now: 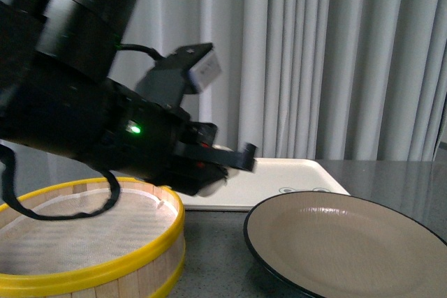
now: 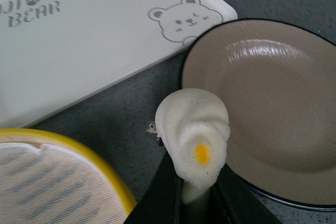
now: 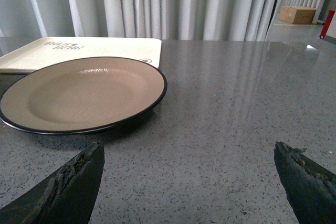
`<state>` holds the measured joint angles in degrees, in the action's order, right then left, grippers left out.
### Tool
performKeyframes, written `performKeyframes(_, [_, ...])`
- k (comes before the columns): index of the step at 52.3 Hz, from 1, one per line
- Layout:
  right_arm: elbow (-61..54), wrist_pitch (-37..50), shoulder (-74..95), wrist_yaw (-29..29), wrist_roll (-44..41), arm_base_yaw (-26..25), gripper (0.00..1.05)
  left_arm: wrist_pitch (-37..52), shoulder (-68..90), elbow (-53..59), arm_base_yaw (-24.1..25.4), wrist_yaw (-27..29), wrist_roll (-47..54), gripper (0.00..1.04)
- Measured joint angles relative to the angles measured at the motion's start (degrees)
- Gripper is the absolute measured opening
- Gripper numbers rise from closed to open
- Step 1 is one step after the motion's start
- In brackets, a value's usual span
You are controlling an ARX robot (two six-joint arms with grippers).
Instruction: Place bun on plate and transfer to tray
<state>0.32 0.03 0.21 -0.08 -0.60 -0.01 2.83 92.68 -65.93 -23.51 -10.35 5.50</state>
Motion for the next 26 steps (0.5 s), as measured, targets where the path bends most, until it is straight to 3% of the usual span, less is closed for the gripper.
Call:
performKeyframes(14, [0.0,0.0,0.0,0.0,0.0,0.0,0.96,-2.2,7.9,-5.4,-10.8,4.9,0.5,0.06])
performKeyframes(26, [0.0,0.0,0.0,0.0,0.0,0.0,0.96,-4.5,12.8,-12.4,-14.6,6.4,-0.1,0.06])
